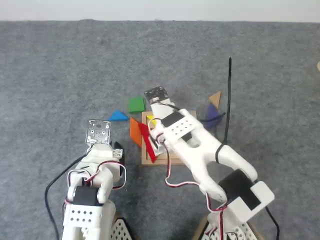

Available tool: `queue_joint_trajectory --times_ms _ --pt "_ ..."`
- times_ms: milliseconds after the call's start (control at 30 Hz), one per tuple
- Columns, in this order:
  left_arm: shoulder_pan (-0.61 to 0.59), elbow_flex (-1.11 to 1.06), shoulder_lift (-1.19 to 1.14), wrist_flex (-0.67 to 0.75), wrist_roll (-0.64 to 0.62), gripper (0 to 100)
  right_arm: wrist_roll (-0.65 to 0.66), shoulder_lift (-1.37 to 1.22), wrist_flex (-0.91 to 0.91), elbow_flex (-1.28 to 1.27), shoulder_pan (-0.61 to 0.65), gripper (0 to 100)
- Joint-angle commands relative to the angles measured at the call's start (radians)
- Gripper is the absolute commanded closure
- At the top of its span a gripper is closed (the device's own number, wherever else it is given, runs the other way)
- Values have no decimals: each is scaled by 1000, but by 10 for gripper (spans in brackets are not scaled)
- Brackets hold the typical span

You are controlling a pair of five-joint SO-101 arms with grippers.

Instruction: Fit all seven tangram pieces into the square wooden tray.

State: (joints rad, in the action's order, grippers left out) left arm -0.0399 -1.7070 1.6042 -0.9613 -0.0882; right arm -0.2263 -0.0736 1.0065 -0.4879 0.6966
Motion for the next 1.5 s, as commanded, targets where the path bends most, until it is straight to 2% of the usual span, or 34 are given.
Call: queue_joint_trajectory --times_ms 0,300,567,800,1100,1300,1467 --pt "-8 18 14 -3 -6 946 -6 56 -25 9 4 710" --pt "-8 18 14 -3 -6 946 -75 65 -42 17 -73 710" --pt "-8 18 14 -3 -6 946 -75 65 -90 23 -33 710" --pt "-8 18 14 -3 -6 946 -75 68 -127 35 -59 710" --pt "-8 18 14 -3 -6 946 -74 188 -140 28 -2 710" --pt "-8 18 14 -3 -6 946 -28 116 -254 -8 4 710" --pt "-8 18 14 -3 -6 946 -9 30 -266 25 5 710"
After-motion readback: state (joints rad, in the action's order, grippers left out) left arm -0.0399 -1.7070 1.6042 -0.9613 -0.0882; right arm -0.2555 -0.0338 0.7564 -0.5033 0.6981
